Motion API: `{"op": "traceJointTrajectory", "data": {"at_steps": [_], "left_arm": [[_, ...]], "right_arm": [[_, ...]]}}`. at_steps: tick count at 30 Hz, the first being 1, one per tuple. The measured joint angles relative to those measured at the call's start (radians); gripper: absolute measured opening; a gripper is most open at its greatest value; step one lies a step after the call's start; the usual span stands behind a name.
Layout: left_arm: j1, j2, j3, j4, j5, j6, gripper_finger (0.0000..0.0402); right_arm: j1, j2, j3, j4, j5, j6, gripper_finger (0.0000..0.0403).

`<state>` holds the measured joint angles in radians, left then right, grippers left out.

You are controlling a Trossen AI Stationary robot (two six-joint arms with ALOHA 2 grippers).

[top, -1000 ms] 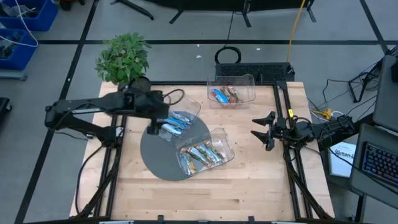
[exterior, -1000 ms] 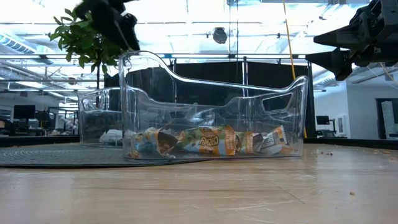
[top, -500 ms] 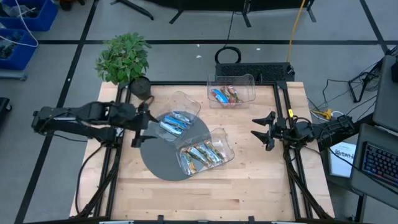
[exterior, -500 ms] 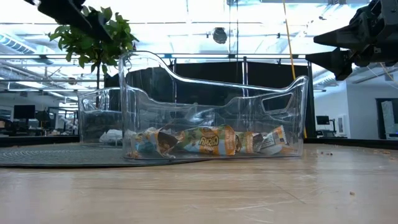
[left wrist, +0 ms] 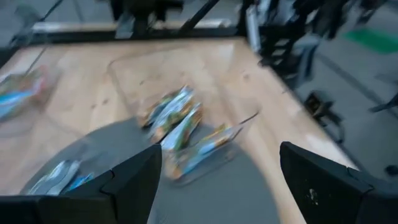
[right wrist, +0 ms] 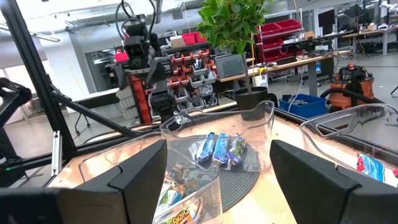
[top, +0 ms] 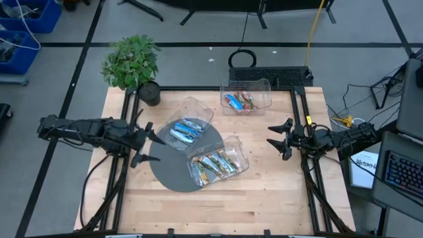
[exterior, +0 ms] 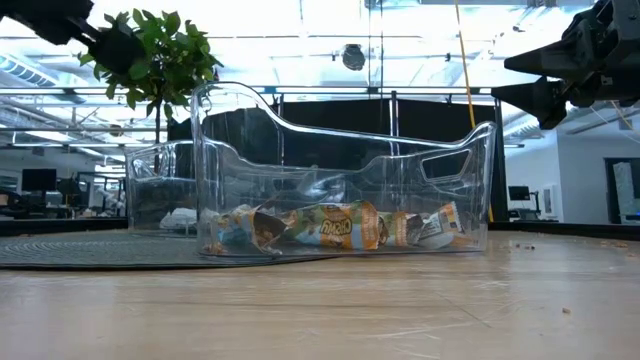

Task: Pick and place Granola Bars by type
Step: Return to Home Position

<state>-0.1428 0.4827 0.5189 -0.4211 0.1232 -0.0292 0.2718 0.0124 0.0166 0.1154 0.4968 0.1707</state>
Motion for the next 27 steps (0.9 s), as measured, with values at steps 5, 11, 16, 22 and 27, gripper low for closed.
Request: {"op": "traceJointTrajectory", "data": {"at_steps": [5, 11, 16, 22, 27], "left_arm": [[-0.040, -0.098, -0.089, 0.094, 0.022, 0.001, 0.0324], [-0.079, -0.228, -0.200, 0.181, -0.002, 0.001, 0.0324], [-0.082, -0.331, -0.291, 0.233, -0.045, -0.057, 0.0324], [-0.082, -0.423, -0.367, 0.286, -0.038, -0.086, 0.0324], [-0.096, -0.478, -0.400, 0.286, -0.037, -0.099, 0.0324]], "right_arm": [[0.000, 0.000, 0.000, 0.000, 0.000, 0.000, 0.0279], [0.000, 0.000, 0.000, 0.000, 0.000, 0.000, 0.0279], [0.000, 0.000, 0.000, 0.000, 0.000, 0.000, 0.0279], [0.000, 0.000, 0.000, 0.000, 0.000, 0.000, 0.0279], [0.000, 0.000, 0.000, 0.000, 0.000, 0.000, 0.0279]]}}
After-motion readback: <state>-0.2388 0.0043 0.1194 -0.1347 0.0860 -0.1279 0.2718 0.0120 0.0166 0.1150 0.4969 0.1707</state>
